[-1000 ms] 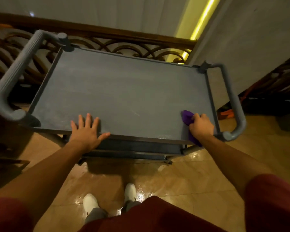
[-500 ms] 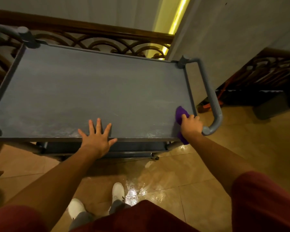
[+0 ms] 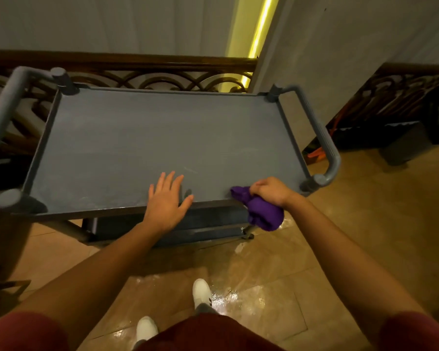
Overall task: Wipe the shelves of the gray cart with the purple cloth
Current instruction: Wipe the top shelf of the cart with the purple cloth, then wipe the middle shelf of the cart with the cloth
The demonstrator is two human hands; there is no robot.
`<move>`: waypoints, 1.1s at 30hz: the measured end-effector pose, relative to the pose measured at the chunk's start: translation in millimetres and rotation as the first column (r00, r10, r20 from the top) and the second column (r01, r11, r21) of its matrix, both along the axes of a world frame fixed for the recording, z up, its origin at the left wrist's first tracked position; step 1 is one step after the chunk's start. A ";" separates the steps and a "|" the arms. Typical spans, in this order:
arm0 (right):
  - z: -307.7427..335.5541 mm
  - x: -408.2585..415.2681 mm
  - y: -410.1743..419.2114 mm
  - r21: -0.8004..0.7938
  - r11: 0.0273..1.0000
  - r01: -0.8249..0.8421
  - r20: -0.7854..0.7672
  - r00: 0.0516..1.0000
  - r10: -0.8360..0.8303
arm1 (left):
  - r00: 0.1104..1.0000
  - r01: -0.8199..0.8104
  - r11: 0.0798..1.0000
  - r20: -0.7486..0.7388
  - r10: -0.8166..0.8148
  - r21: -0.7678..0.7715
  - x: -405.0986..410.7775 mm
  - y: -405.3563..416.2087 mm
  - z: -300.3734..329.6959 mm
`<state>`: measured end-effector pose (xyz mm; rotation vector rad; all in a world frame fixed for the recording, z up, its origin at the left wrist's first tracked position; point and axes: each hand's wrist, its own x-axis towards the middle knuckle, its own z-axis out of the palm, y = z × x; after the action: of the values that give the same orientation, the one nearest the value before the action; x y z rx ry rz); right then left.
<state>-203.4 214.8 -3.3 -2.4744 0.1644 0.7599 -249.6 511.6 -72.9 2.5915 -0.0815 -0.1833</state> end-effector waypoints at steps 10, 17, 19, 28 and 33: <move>4.8 -131.4 119.9 -0.020 0.977 -0.213 0.442 0.875 0.200 | 0.775 -0.284 0.696 -0.585 -0.238 -0.659 -72.8 -11.9 58.0; -28.1 -170.9 118.1 0.145 0.986 -0.078 0.565 0.825 -0.018 | 0.644 -0.510 0.534 -0.711 -0.283 -0.675 -88.7 -17.3 37.9; -35.6 -174.6 108.4 0.264 0.964 -0.024 0.491 0.864 -0.113 | 0.661 -0.508 0.558 -0.712 -0.237 -0.656 -89.5 -23.4 32.4; -102.6 -189.0 47.4 0.569 0.540 0.620 0.214 0.522 -0.825 | 0.746 -0.553 0.548 -0.665 -0.009 -0.627 -76.7 -69.2 7.3; -144.1 -199.5 55.2 0.466 0.839 0.282 0.213 0.884 -0.415 | 0.775 -0.529 0.661 -0.620 0.121 -0.533 -75.6 -106.3 -30.0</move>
<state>-402.9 270.0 -147.5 -2.0251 0.2981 0.2122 -325.3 405.4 -102.9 1.6701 0.4697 -0.6120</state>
